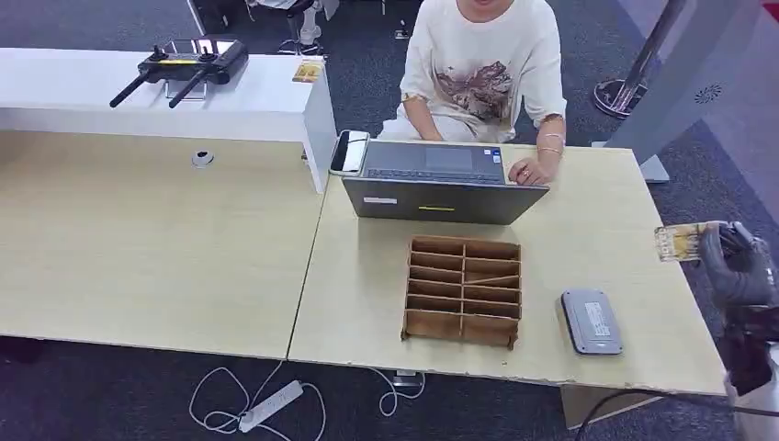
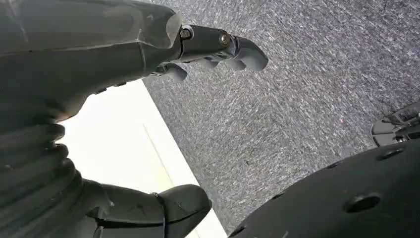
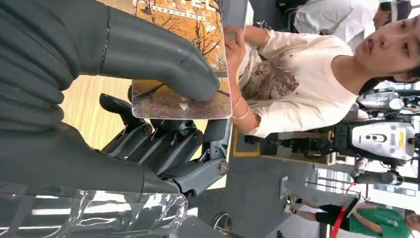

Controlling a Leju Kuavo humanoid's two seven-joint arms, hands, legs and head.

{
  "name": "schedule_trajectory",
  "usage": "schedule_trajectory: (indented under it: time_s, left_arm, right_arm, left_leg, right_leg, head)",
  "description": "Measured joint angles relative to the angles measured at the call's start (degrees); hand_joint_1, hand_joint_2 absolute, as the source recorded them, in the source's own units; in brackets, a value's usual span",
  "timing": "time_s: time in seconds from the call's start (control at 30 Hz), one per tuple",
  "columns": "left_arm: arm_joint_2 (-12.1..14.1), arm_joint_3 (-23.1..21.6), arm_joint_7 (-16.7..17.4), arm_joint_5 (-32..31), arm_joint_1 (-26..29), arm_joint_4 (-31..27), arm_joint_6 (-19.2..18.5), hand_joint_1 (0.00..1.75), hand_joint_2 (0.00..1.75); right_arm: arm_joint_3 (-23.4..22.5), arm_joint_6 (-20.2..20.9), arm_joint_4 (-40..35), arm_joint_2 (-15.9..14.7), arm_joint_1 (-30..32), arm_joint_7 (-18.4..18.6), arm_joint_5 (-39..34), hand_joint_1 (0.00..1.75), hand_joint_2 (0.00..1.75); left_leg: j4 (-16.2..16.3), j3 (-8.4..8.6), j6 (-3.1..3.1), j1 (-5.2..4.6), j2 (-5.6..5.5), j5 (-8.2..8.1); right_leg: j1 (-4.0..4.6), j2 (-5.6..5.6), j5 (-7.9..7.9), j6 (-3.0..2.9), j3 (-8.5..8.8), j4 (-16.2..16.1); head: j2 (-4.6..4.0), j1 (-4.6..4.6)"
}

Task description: Pass the card to the sensor for recognition and then transmit it.

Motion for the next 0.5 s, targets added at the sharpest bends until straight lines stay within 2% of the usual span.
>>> schedule_trajectory:
  time_s: [0.5]
  left_arm:
    - [-0.04, 0.39, 0.28, 0.28, 0.00, 0.00, -0.11, 0.00, 1.75]
  right_arm:
    - [0.37, -0.33, 4.78, 0.00, -2.32, -0.48, 1.16, 1.75, 1.75]
  left_leg:
    - [0.00, -0.02, 0.01, 0.00, -0.02, -0.01]
  right_leg:
    - [0.00, -0.03, -0.01, 0.00, -0.01, 0.00]
  head:
    - [0.00, 0.00]
